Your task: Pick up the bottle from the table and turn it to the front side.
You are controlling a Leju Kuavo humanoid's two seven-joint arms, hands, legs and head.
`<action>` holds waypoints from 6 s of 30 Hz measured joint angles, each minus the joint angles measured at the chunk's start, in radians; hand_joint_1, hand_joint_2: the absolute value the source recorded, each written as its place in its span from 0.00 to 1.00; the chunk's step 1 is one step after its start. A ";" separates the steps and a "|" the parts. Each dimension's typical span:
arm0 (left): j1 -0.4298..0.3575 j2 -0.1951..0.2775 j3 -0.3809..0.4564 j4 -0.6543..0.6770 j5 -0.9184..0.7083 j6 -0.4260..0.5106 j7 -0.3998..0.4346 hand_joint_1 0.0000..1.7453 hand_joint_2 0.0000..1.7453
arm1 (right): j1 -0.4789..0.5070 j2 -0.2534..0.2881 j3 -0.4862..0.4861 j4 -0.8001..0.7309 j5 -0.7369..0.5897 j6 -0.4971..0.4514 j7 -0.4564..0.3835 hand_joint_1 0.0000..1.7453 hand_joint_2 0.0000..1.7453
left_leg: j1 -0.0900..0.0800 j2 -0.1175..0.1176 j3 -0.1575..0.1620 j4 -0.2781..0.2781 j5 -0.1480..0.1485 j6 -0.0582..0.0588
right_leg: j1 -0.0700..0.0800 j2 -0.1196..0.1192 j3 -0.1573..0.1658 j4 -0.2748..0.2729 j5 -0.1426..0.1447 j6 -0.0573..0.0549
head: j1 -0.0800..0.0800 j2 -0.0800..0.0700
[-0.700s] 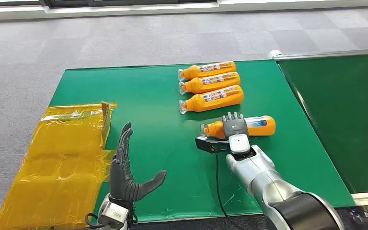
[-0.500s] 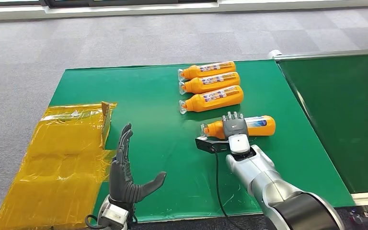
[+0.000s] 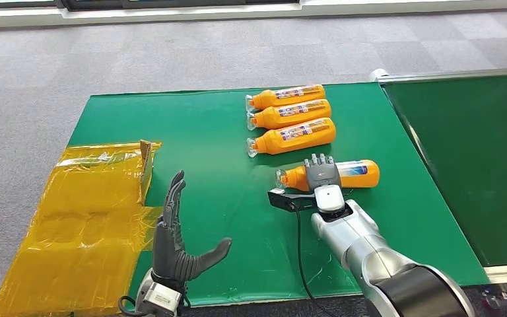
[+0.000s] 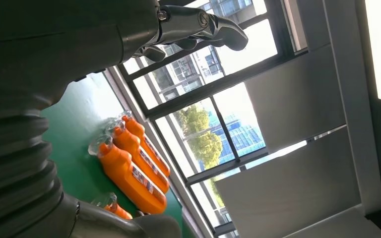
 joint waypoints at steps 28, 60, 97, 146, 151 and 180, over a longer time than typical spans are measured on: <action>0.036 -0.016 0.054 -0.053 -0.026 -0.009 0.000 0.00 1.00 | -0.009 0.017 -0.019 0.000 -0.049 -0.027 -0.116 1.00 1.00 | 0.000 0.000 0.000 0.000 0.000 0.000 | 0.000 0.000 0.000 0.000 0.000 0.000 | 0.000 0.000; 0.074 -0.027 0.112 -0.091 -0.066 0.011 0.002 0.00 1.00 | 0.149 0.052 -0.079 -0.489 -0.059 -0.375 -0.168 1.00 1.00 | 0.000 -0.001 -0.002 0.000 0.000 0.000 | 0.000 -0.001 -0.002 0.000 0.000 0.000 | 0.000 0.000; -0.046 -0.037 0.298 -0.023 -0.087 -0.164 0.009 0.00 1.00 | 0.613 0.096 0.014 -1.073 -0.765 -0.249 -0.636 1.00 1.00 | 0.001 -0.001 -0.003 0.000 0.000 -0.001 | 0.001 -0.001 -0.003 0.000 -0.001 -0.001 | 0.000 0.000; -0.174 -0.097 0.149 0.052 0.055 -0.503 0.010 0.00 1.00 | 0.617 0.120 0.085 -0.857 -0.894 -0.247 -0.684 1.00 1.00 | 0.001 -0.001 -0.004 0.000 0.000 -0.001 | 0.001 -0.001 -0.003 0.000 -0.001 -0.001 | 0.000 0.000; -0.162 -0.091 0.115 0.020 0.049 -0.509 0.011 0.00 1.00 | 0.620 0.120 0.085 -0.840 -0.893 -0.249 -0.685 1.00 1.00 | 0.001 -0.001 -0.004 0.000 0.000 -0.001 | 0.001 -0.001 -0.003 0.000 -0.001 -0.001 | 0.000 0.000; -0.188 -0.058 0.067 0.152 -0.052 -0.514 0.032 0.00 1.00 | 0.622 0.116 0.058 -0.772 -0.882 -0.231 -0.697 1.00 1.00 | 0.001 0.000 0.005 -0.001 -0.001 -0.001 | 0.001 -0.001 0.006 0.000 -0.001 -0.002 | 0.000 0.000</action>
